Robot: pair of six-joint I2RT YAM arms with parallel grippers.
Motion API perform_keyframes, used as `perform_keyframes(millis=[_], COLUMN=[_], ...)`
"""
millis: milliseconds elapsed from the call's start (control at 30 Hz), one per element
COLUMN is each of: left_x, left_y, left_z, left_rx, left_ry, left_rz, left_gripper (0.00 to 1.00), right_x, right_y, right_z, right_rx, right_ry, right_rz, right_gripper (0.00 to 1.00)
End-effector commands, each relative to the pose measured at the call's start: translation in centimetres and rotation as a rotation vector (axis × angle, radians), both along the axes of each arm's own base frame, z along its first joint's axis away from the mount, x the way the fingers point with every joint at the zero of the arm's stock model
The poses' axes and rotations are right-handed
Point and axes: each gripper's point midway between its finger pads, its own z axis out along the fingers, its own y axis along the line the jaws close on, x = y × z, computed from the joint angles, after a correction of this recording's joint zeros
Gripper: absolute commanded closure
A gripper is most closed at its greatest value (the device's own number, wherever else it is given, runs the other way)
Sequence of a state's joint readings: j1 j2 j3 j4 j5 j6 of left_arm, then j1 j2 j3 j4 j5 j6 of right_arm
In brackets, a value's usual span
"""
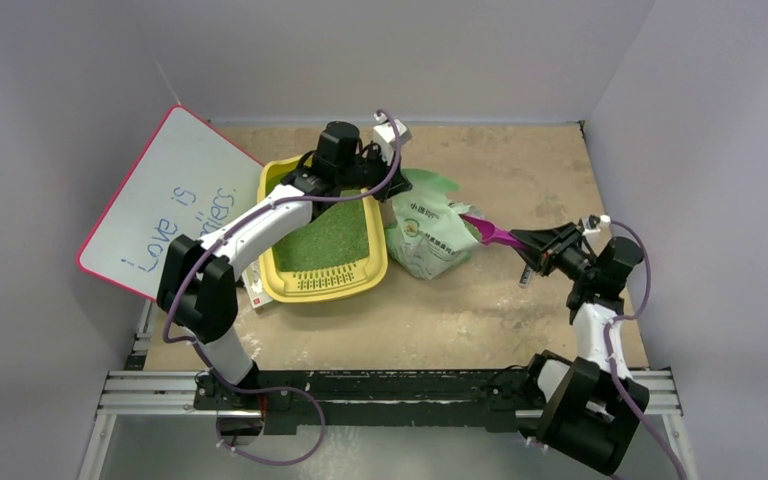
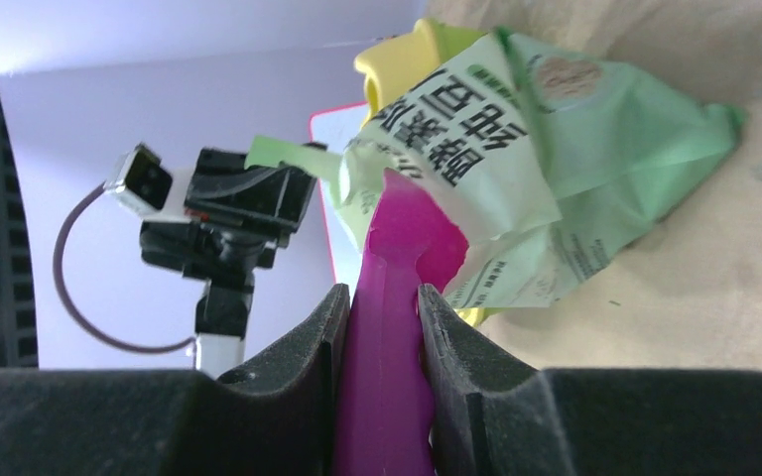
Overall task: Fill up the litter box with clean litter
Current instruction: 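Scoop the cat litter from the cat litter bag.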
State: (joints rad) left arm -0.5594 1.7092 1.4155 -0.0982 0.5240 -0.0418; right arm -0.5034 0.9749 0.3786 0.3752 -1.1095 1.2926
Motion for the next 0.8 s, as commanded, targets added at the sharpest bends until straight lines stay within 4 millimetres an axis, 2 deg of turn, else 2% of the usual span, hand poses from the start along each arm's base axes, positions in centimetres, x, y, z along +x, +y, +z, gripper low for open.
perform_keyframes(millis=[0,100,200,233,300,333,433,500,533,600,633,700,767], left_x=[0.4,0.3,0.4,0.4,0.3,0.3,0.4,0.4,0.4,0.5,0.6,0.4,0.3], left_y=[-0.3,-0.2,-0.3,-0.3,-0.2,-0.2,-0.4,-0.5,-0.4,-0.5,-0.5,-0.5,-0.4], left_z=[2.2,2.3,2.4,2.3,2.3,2.3,2.3,2.2,2.1,2.1,2.2,2.4,2.3], left_rx=[-0.045,-0.042,-0.046,-0.042,-0.037,-0.039,-0.053,-0.052,-0.050,-0.053,-0.055,-0.054,-0.047], left_ry=[-0.043,-0.054,-0.052,-0.049,-0.054,-0.057,-0.049,-0.044,-0.045,-0.049,-0.048,-0.047,-0.052], left_rz=[-0.004,-0.004,-0.004,-0.007,-0.005,-0.003,-0.003,-0.009,-0.009,-0.003,-0.003,-0.008,-0.006], left_gripper=[1.00,1.00,1.00,1.00,1.00,1.00,1.00,1.00,1.00,1.00,1.00,1.00,1.00], right_x=[-0.3,0.4,0.5,0.2,0.3,0.5,-0.1,-0.1,0.3,0.4,-0.1,-0.6,-0.2], right_y=[0.7,0.1,1.8,1.7,0.2,0.2,1.6,0.1,-0.3,1.1,1.4,-0.1,-0.8], right_z=[3.9,3.6,4.1,3.8,2.7,3.2,3.4,2.8,3.2,3.8,3.5,2.8,3.2], right_rx=[0.023,0.030,0.022,0.033,0.043,0.039,0.048,0.055,0.048,0.029,0.033,0.037,0.013], right_ry=[-0.141,-0.143,-0.147,-0.128,-0.108,-0.136,-0.133,-0.113,-0.137,-0.158,-0.133,-0.109,-0.149], right_rz=[0.045,-0.003,0.063,0.072,-0.003,-0.014,0.065,-0.005,-0.039,0.025,0.065,0.023,-0.019], right_gripper=[1.00,1.00,1.00,1.00,1.00,1.00,1.00,1.00,1.00,1.00,1.00,1.00,1.00])
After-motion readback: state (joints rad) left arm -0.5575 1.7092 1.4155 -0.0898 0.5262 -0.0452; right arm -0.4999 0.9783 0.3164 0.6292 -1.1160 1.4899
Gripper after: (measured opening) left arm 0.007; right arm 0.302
